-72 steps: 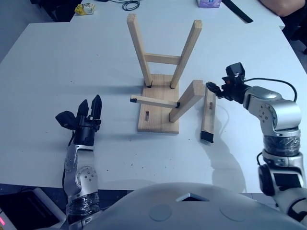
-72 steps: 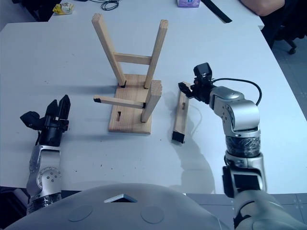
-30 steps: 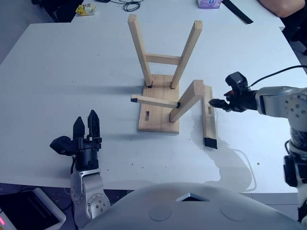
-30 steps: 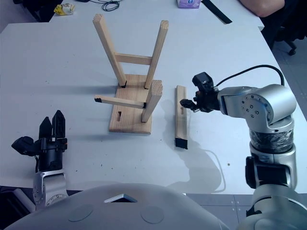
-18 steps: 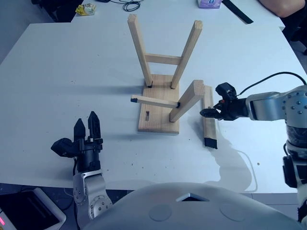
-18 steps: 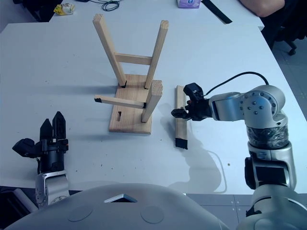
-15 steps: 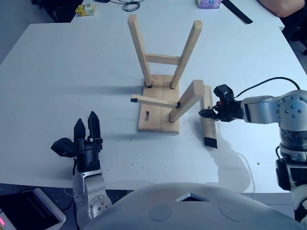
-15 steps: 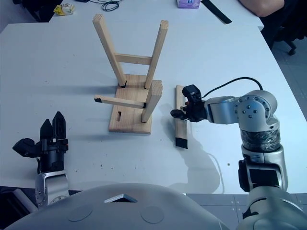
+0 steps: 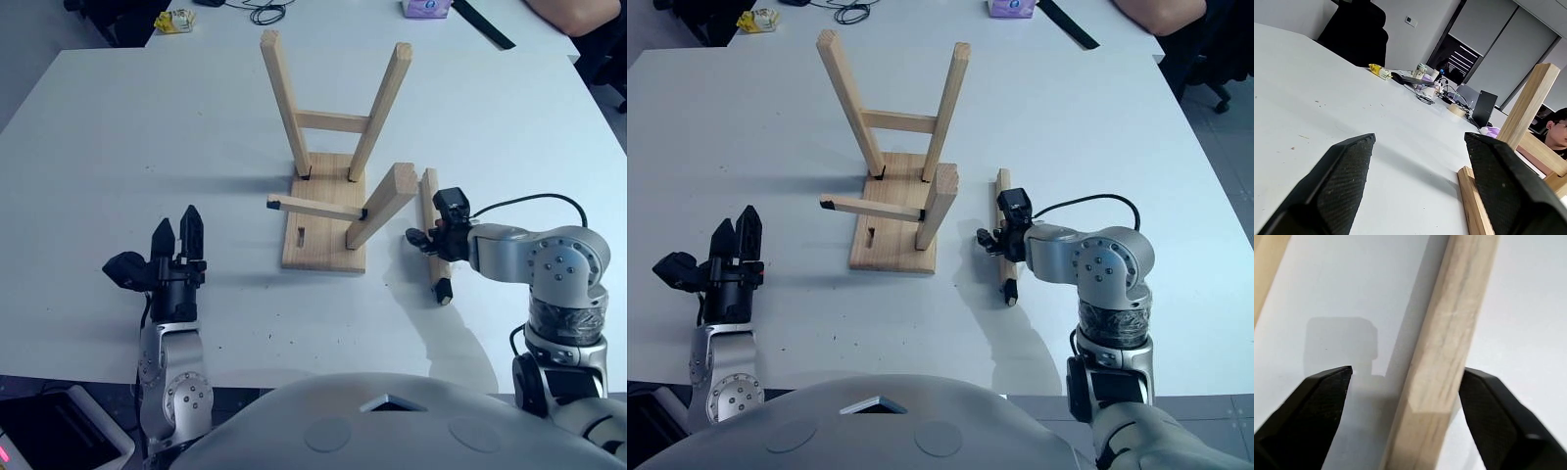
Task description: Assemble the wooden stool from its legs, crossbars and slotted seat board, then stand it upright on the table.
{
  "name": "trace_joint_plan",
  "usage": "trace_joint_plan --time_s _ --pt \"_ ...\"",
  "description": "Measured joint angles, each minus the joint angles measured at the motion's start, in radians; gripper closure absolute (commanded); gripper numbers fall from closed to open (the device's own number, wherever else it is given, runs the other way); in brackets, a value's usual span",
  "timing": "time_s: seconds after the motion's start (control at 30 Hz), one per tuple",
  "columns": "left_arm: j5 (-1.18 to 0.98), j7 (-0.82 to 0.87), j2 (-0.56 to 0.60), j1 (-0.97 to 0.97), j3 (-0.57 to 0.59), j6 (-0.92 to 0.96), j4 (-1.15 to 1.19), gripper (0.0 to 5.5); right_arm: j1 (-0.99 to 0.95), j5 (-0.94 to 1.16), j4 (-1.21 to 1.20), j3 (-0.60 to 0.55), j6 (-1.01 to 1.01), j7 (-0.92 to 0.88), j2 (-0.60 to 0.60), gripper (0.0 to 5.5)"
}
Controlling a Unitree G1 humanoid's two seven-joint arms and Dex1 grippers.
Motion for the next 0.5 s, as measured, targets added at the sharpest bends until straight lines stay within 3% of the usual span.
trace_joint_plan --time_s 0.23,0.5 --pt "0.000 0.000 -0.001 -0.018 0.010 0.004 0.005 2.12 -0.044 -0.118 -0.098 0.064 -0.079 0.215 -0.137 1.70" --pt "0.009 0.000 -0.019 -0.011 0.003 0.001 0.010 2.12 -0.084 -0.166 -0.105 0.054 -0.042 0.355 -0.118 1.70"
